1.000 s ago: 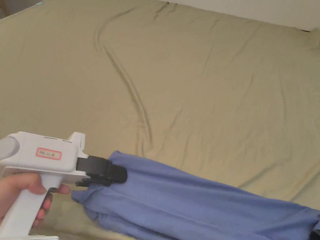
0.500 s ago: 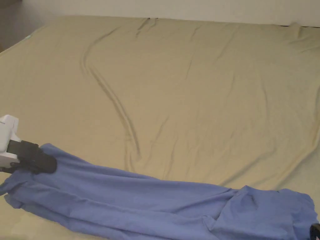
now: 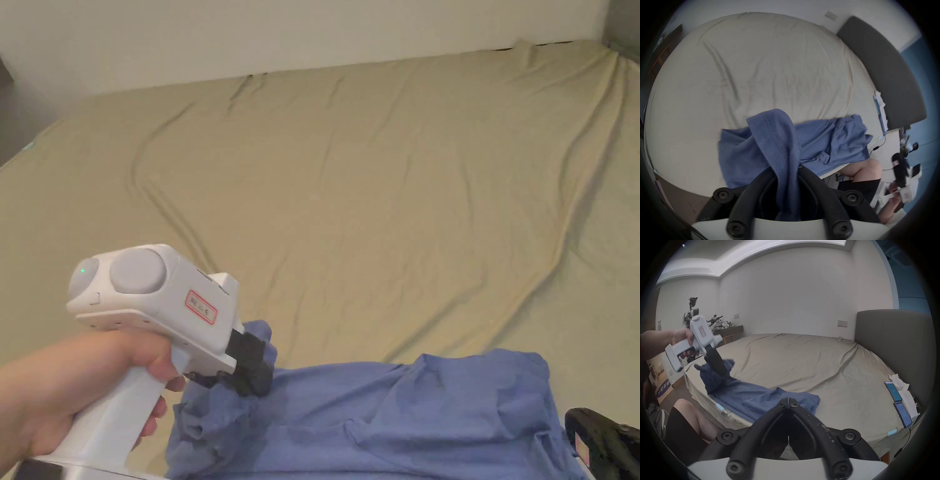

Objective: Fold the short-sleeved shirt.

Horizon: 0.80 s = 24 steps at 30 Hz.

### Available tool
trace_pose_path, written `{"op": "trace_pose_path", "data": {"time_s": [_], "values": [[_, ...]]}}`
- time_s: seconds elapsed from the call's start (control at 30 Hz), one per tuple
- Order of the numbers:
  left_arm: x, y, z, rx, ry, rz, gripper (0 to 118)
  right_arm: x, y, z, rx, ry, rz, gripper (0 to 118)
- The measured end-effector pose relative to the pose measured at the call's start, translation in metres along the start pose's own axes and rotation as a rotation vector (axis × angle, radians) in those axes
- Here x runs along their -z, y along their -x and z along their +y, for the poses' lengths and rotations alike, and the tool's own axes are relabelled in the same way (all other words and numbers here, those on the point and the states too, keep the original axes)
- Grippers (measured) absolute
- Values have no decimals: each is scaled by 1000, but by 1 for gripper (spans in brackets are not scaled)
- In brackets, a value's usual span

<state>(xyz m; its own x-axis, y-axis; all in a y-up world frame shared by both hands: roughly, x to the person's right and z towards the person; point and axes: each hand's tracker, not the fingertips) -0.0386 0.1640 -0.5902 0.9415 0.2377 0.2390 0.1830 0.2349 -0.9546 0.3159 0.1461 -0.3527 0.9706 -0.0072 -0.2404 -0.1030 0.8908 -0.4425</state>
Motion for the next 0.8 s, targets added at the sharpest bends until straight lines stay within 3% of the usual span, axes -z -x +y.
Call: {"op": "trace_pose_path", "data": {"time_s": [0.1, 0.13, 0.17, 0.23, 0.27, 0.3, 0.33, 0.37, 0.4, 0.43, 0.47, 0.53, 0.6, 0.7, 0.8], "values": [[33, -15, 6, -38, 14, -6, 11, -15, -11, -6, 25, -7, -33, 1], [42, -19, 7, -47, 21, -17, 23, -19, -15, -9, 32, -4, -40, 1], [48, -23, 7, -61, 44, -57, 43, -21, -17, -12, 33, 0, -44, 1], [53, -26, 9, -95, 62, -249, 96, -24, -22, -17, 41, 9, -63, 1], [47, -30, 6, -101, 65, -328, 106, -25, -24, -19, 50, 16, -66, 1], [38, -35, 2, -97, 51, -379, 107, -25, -25, -20, 58, 20, -64, 1], [23, -43, -4, -67, 10, -386, 100, -26, -26, -21, 68, 23, -62, 1], [11, -43, -7, -41, -36, -371, 84, -25, -25, -20, 74, 25, -61, 1], [-1, -39, -11, -25, -106, -328, 61, -25, -24, -19, 75, 26, -56, 1], [-10, -34, -15, -23, -151, -283, 25, -25, -23, -19, 69, 27, -50, 1], [-17, -29, -19, -30, -172, -216, 8, -25, -20, -17, 56, 26, -48, 1], [-11, -18, -29, -25, -192, -73, 0, -23, -15, -14, 44, 24, -38, 1], [6, -11, -38, -11, -169, 21, 0, -22, -11, -12, 42, 21, -32, 1], [35, -8, -47, -58, -102, -5, 0, -19, -6, -12, 35, 23, -25, 1], [71, -24, -43, -7, -98, -2, 0, -16, -2, -14, 33, 36, -24, 1]]}}
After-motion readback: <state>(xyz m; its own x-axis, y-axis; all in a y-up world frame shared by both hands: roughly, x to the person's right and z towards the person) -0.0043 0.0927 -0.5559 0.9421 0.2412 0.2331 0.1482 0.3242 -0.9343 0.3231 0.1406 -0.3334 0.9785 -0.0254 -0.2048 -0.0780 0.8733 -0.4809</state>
